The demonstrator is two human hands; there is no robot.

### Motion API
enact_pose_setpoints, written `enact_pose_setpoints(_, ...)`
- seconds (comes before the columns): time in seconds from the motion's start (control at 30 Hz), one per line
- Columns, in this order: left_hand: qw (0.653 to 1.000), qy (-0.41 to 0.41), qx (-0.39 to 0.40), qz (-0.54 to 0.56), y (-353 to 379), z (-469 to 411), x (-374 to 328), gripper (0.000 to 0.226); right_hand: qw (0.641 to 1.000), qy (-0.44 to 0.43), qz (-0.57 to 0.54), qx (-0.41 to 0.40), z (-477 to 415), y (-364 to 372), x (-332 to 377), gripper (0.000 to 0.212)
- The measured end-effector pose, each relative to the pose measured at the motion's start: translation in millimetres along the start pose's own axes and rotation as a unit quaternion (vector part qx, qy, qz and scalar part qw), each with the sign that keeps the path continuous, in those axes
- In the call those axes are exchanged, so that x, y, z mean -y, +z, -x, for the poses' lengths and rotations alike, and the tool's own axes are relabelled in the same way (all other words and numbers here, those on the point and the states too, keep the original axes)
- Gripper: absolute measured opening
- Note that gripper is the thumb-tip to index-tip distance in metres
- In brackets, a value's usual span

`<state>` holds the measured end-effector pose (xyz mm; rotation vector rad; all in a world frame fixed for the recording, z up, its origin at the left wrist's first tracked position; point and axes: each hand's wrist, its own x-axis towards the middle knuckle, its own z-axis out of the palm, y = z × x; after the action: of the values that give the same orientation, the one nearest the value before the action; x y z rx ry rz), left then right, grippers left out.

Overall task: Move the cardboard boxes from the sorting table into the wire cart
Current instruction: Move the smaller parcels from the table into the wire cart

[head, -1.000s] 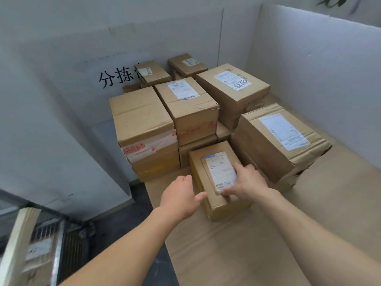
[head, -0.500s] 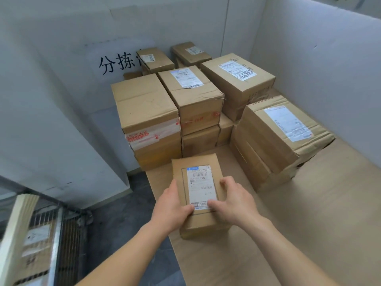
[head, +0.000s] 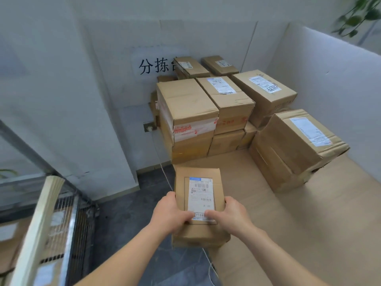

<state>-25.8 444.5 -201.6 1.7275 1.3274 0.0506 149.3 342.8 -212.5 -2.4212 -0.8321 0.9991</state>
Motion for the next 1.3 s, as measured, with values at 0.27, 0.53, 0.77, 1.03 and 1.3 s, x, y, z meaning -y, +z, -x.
enact_pose_setpoints(0.27,0.994,-0.006,-0.106,0.024,-117,51,80,0.057,0.996,-0.087,0.031,-0.003,54,76,109,0.05)
enact_pose_setpoints(0.53,0.965,-0.005,-0.257,0.056,-249,106,141,0.062,0.97,-0.234,0.059,0.008,105,135,251,0.052)
enact_pose_setpoints(0.77,0.933,-0.039,-0.344,0.099,-323,150,190,0.059,0.94,-0.329,0.07,0.051,140,187,343,0.05)
enact_pose_setpoints(1.03,0.886,-0.098,-0.44,0.114,-379,183,234,0.057,0.894,-0.423,0.089,0.12,155,246,430,0.046)
enact_pose_setpoints(1.3,0.816,-0.188,-0.534,0.119,-410,204,257,0.058,0.83,-0.514,0.108,0.185,163,288,497,0.046)
